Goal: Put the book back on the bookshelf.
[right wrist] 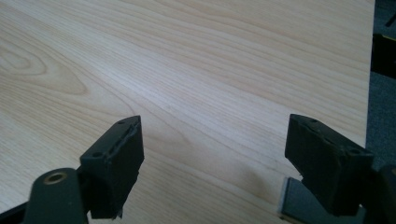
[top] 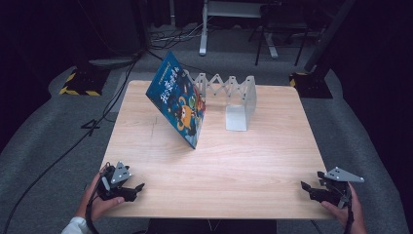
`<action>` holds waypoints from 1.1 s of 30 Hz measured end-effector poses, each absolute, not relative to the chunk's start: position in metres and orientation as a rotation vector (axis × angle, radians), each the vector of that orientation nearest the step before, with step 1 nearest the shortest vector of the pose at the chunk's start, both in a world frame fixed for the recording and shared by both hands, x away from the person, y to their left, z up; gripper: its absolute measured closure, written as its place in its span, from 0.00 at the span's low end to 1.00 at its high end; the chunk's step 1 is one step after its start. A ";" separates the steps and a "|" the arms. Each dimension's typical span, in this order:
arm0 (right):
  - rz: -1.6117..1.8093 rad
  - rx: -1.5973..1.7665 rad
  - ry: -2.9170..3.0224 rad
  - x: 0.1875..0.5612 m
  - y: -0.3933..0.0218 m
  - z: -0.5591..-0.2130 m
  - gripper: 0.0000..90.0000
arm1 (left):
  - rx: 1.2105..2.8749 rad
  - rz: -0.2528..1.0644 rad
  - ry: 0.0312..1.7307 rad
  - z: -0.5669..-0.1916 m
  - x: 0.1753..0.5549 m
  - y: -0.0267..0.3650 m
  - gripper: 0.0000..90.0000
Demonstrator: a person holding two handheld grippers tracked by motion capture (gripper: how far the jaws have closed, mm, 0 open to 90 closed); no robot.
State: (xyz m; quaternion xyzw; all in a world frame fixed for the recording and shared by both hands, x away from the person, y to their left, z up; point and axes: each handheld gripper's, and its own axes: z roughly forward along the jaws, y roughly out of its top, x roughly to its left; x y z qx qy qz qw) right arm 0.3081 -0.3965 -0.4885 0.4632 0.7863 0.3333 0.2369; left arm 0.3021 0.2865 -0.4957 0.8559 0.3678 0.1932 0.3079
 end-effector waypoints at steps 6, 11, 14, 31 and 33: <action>0.909 1.298 2.157 0.306 -0.398 -0.495 0.23 | 2.183 0.419 1.057 -0.504 0.303 0.305 0.18; 0.945 1.326 2.166 0.308 -0.398 -0.504 0.19 | 2.159 0.428 1.090 -0.505 0.302 0.312 0.18; 0.951 1.340 2.142 0.307 -0.399 -0.505 0.21 | 2.155 0.413 1.097 -0.506 0.301 0.313 0.18; 0.964 1.353 2.110 0.305 -0.398 -0.507 0.21 | 2.153 0.421 1.105 -0.506 0.302 0.311 0.17; 0.962 1.347 2.115 0.306 -0.398 -0.507 0.21 | 2.154 0.423 1.105 -0.506 0.302 0.311 0.17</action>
